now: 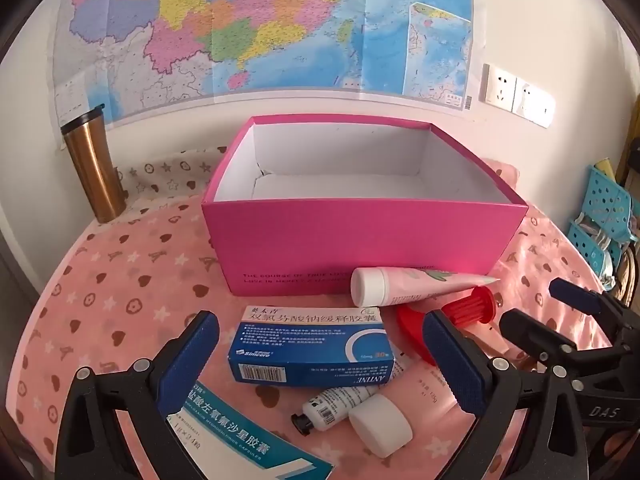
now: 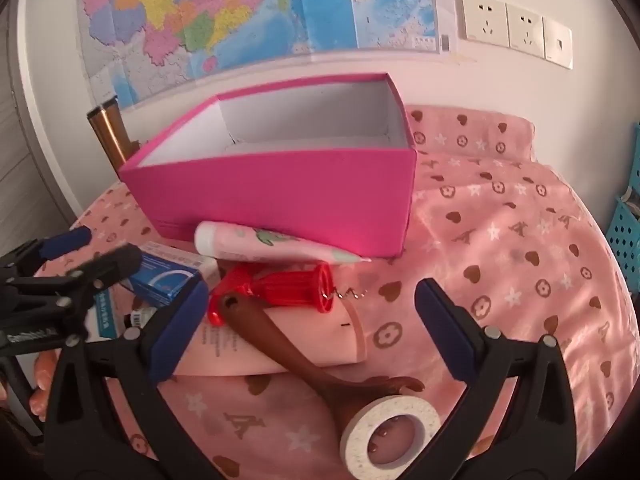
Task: Organize rigid objects
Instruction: 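Move the right tool toward the blue medicine box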
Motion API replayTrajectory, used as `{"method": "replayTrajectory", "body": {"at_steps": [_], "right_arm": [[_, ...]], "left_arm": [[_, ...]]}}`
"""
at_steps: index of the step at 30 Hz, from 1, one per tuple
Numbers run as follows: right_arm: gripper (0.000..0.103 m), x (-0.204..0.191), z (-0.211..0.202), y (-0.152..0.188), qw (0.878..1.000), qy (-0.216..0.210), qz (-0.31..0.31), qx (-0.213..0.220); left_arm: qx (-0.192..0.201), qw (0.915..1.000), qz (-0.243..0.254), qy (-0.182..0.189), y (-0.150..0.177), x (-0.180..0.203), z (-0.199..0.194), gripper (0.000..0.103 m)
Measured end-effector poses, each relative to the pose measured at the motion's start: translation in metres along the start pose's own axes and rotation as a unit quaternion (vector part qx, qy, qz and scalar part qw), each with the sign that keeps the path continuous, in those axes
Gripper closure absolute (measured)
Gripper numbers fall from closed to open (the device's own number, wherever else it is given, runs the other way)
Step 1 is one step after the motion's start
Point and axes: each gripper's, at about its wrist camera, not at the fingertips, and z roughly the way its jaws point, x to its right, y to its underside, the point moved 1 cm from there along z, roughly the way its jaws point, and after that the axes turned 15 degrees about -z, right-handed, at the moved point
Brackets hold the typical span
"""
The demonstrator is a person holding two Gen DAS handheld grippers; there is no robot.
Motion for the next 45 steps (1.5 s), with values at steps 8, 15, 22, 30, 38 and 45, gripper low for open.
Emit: {"method": "replayTrajectory", "body": {"at_steps": [8, 15, 22, 30, 38, 45], "right_arm": [[0.000, -0.012, -0.005, 0.000, 1.000, -0.002, -0.010, 0.008], [0.000, -0.013, -0.002, 0.002, 1.000, -0.017, -0.002, 0.013], [0.000, -0.016, -0.002, 0.001, 1.000, -0.024, -0.004, 0.012], [0.000, -0.018, -0.002, 0.001, 0.999, -0.029, -0.003, 0.015], [0.000, -0.019, -0.001, 0.001, 0.999, -0.034, 0.000, 0.017], [0.000, -0.018, -0.002, 0.001, 0.999, -0.038, 0.002, 0.018]], "left_arm": [[-0.002, 1.0000, -0.001, 0.004, 0.003, -0.008, 0.000, 0.000], [-0.004, 0.9999, -0.006, -0.007, 0.004, -0.010, 0.000, 0.000], [-0.003, 0.9999, -0.009, -0.012, 0.004, -0.013, 0.000, 0.000], [-0.001, 0.9999, -0.010, -0.013, 0.003, -0.014, -0.002, 0.000], [0.000, 0.9999, -0.010, -0.013, 0.004, -0.015, -0.002, 0.000], [0.000, 0.9999, -0.010, -0.013, 0.004, -0.015, -0.002, 0.000]]}}
